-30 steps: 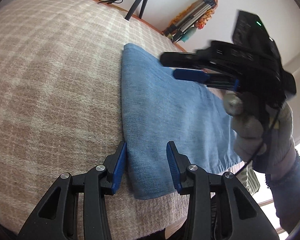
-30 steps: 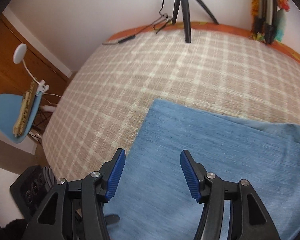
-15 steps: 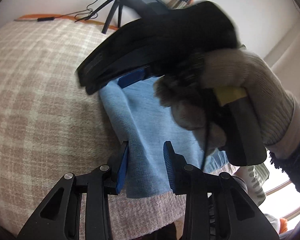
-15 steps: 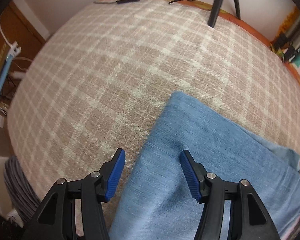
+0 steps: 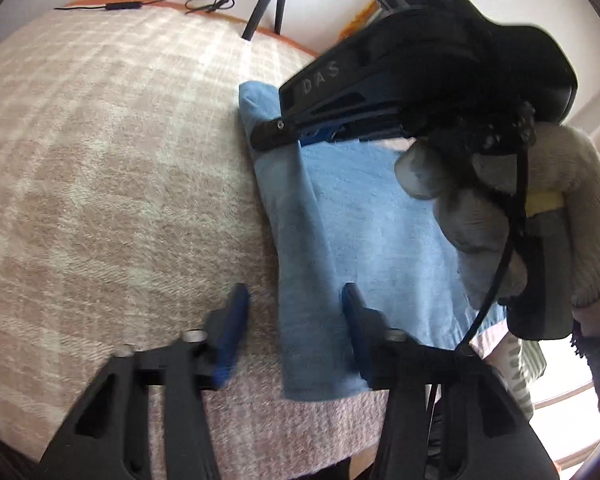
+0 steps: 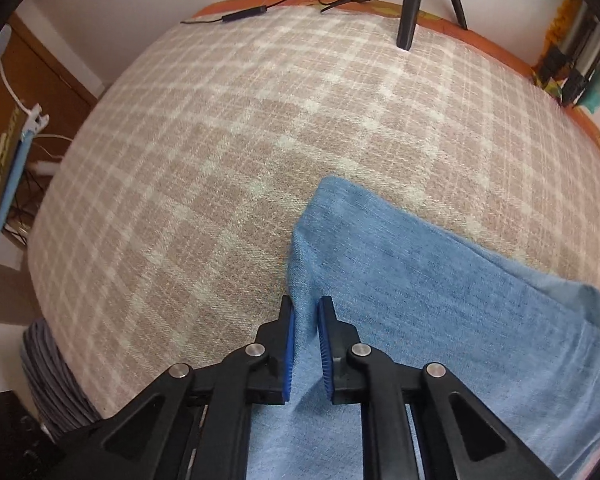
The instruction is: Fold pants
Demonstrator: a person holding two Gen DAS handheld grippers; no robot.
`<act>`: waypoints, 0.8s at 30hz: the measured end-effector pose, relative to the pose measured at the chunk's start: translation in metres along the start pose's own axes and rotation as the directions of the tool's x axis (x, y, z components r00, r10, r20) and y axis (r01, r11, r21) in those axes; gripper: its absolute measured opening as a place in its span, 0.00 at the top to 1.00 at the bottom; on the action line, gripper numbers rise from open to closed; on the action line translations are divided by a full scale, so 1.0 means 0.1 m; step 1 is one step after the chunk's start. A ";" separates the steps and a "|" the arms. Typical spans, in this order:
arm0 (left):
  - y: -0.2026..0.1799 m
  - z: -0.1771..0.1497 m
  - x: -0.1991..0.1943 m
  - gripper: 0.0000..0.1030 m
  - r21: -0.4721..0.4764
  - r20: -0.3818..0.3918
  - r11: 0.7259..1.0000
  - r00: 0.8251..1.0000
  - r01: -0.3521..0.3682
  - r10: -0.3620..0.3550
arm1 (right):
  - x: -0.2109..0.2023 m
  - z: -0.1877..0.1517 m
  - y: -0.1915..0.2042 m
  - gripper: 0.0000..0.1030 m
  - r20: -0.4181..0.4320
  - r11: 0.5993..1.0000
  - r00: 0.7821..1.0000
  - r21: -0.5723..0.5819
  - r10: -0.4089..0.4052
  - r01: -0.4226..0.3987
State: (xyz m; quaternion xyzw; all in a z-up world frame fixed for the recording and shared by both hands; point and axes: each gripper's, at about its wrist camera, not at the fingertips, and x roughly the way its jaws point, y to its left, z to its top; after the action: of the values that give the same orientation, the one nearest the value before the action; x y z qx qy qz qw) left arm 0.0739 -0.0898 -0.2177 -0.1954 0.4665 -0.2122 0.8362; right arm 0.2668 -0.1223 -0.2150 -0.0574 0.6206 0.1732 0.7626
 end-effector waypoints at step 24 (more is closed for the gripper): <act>-0.74 -0.03 -0.02 0.84 0.184 0.105 0.983 0.994 0.008 -0.028 | -0.05 0.10 0.03 0.91 -0.031 0.995 0.998 -0.083 -0.052 0.049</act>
State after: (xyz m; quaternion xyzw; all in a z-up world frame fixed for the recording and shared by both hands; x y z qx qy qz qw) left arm 0.0571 -0.1513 -0.1788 -0.1331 0.3978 -0.2510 0.8724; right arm 0.2740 -0.1176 -0.2073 -0.1074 0.6239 0.1783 0.7533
